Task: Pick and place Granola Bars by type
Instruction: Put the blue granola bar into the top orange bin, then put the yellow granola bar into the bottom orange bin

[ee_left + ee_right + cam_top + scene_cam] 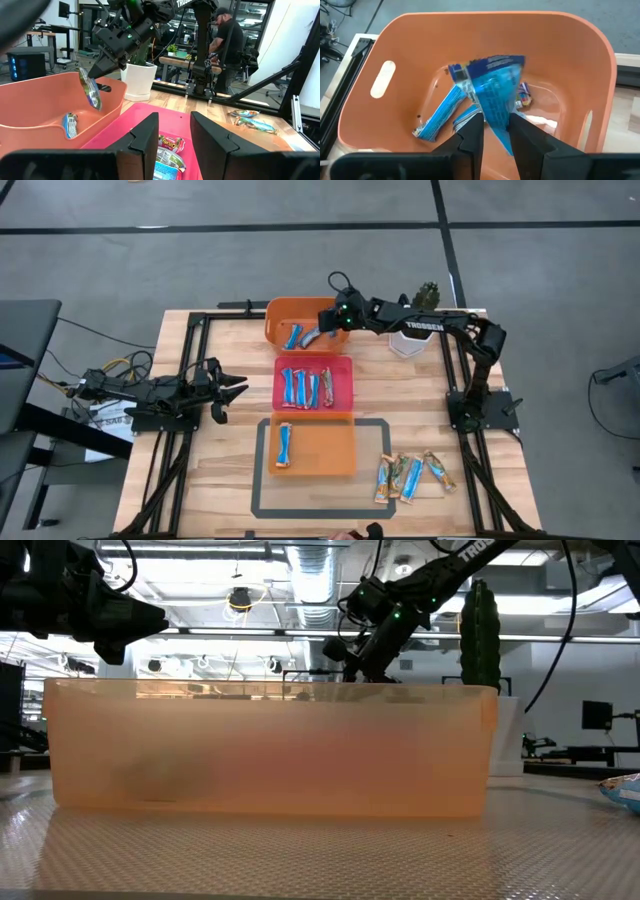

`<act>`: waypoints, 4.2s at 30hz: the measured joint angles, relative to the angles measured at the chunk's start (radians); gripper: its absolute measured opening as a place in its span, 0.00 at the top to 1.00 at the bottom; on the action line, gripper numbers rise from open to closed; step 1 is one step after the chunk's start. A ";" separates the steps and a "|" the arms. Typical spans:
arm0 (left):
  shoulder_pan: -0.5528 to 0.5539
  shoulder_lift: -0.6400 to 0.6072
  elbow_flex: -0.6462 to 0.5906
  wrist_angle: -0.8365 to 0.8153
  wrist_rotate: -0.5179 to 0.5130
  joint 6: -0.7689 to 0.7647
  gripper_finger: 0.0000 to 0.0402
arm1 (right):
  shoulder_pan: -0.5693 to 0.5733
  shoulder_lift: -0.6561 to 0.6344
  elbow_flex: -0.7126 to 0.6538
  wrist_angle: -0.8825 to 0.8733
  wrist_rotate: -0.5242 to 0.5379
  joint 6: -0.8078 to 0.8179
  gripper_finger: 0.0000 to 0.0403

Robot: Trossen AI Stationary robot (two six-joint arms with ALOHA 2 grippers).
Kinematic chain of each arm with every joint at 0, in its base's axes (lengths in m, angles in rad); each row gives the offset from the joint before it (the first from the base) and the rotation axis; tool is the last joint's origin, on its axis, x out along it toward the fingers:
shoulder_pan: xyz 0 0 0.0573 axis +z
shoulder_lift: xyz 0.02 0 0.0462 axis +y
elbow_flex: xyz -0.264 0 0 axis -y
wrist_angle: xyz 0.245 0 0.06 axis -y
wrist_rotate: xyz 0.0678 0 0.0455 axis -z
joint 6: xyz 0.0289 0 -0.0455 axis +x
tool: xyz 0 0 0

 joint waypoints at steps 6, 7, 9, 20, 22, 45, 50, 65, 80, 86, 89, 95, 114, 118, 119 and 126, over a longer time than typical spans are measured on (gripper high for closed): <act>0.000 0.000 0.000 0.000 0.000 0.000 0.74 | 0.000 0.000 0.000 0.000 0.000 0.000 0.80; 0.000 0.000 0.000 0.000 0.000 0.000 0.74 | 0.000 0.000 0.000 0.000 0.000 0.000 0.80; 0.000 0.000 0.000 0.000 0.000 0.000 0.74 | 0.000 0.000 0.000 0.000 0.000 0.000 0.80; 0.000 0.000 0.000 0.000 0.000 0.000 0.74 | 0.009 -0.003 0.000 0.001 -0.009 0.001 0.80; 0.000 0.000 0.000 0.000 0.000 0.000 0.74 | 0.015 -0.009 0.000 0.007 -0.028 0.000 0.80; 0.000 0.000 0.000 0.000 0.000 0.000 0.74 | 0.217 -0.203 0.000 0.045 -0.545 0.000 0.80; 0.000 0.000 0.000 0.000 0.000 0.000 0.74 | 0.290 -0.262 0.000 0.031 -0.550 0.000 0.80; 0.000 0.000 0.000 0.000 0.000 0.000 0.74 | 0.508 -0.483 -0.234 0.005 -0.439 -0.026 0.80; 0.000 0.000 0.000 0.000 0.000 0.000 0.74 | 0.756 -0.564 -0.539 -0.006 -0.360 0.590 0.80; 0.000 0.000 0.000 0.000 0.000 0.000 0.74 | 0.796 -0.534 -0.542 -0.080 -0.355 0.763 0.80; 0.000 0.000 0.000 0.000 0.000 0.000 0.74 | 0.791 -0.509 -0.542 -0.085 -0.344 0.776 0.80; 0.000 0.000 0.000 0.000 0.000 0.000 0.74 | 0.757 -0.474 -0.542 -0.084 -0.343 0.773 0.80; 0.000 0.000 0.000 0.000 0.000 0.000 0.74 | 0.735 -0.474 -0.541 -0.175 -0.344 0.761 0.80; 0.000 0.000 0.000 0.000 0.000 0.000 0.74 | 0.735 -0.474 -0.541 -0.189 -0.345 0.761 0.80; 0.000 0.000 0.000 0.000 0.000 0.000 0.74 | 0.735 -0.474 -0.541 -0.194 -0.347 0.761 0.80; 0.000 0.000 0.000 0.000 0.000 0.000 0.74 | 0.737 -0.484 -0.541 -0.250 -0.421 0.761 0.80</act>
